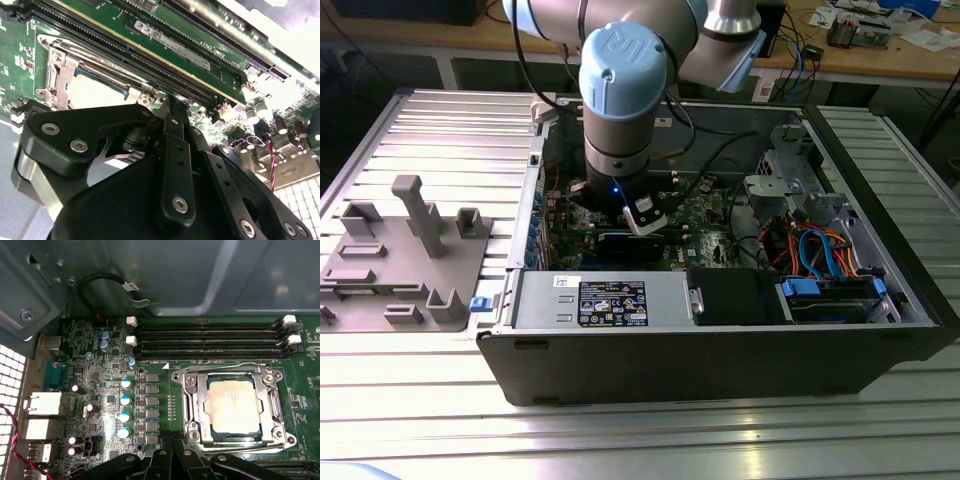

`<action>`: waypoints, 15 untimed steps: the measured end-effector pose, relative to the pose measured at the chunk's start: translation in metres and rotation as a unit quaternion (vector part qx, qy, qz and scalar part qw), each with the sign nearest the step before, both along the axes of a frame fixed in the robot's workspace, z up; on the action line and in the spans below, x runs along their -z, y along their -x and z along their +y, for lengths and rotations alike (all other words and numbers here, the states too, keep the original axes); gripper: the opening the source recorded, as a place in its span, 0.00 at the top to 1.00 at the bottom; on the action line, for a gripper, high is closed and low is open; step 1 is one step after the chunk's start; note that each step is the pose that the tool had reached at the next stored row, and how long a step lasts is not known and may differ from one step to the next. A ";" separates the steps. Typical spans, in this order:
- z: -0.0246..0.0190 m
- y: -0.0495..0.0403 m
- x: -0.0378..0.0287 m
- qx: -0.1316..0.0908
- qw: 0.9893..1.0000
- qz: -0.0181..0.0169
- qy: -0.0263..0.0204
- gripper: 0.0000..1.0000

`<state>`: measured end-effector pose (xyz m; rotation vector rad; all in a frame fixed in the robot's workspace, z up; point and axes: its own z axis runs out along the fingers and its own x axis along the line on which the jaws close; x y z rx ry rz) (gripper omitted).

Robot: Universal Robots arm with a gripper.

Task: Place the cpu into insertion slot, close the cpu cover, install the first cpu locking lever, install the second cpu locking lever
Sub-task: 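Install the second cpu locking lever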

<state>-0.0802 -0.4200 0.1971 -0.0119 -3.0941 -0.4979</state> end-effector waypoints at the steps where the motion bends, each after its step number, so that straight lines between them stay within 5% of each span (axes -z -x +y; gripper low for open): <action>1: -0.0001 0.0002 -0.0012 0.000 1.000 0.000 0.000 0.89; 15: 0.0000 0.0006 -0.0187 0.000 1.000 0.000 0.000 0.89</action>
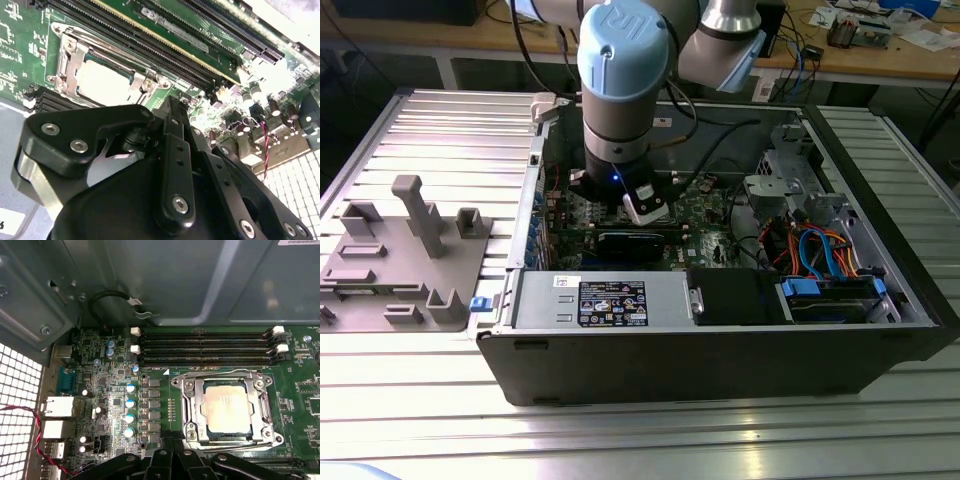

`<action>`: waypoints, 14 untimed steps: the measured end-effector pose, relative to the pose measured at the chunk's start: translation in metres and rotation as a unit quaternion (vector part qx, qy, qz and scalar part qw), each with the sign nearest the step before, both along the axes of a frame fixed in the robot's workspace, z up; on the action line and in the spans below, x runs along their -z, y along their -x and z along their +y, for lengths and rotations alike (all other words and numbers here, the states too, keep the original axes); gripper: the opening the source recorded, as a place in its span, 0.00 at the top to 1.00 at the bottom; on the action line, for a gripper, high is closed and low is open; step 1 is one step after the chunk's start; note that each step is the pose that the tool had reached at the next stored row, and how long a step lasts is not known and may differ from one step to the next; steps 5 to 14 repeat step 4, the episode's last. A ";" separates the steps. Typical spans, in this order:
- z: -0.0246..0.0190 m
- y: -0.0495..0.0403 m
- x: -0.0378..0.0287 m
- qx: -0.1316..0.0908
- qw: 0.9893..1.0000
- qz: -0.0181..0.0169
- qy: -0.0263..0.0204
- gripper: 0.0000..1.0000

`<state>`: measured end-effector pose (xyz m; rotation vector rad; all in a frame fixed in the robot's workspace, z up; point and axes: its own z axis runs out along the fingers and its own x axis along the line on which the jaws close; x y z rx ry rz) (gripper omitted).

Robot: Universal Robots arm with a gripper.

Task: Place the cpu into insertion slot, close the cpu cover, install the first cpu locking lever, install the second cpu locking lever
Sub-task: 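Install the second cpu locking lever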

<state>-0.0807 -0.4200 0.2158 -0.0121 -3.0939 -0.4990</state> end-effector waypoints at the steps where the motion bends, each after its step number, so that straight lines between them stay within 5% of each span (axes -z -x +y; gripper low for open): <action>1: 0.0000 0.0000 -0.0002 0.000 1.000 0.000 0.000 0.89; 14: 0.0000 0.0000 -0.0005 0.000 1.000 0.000 0.000 0.89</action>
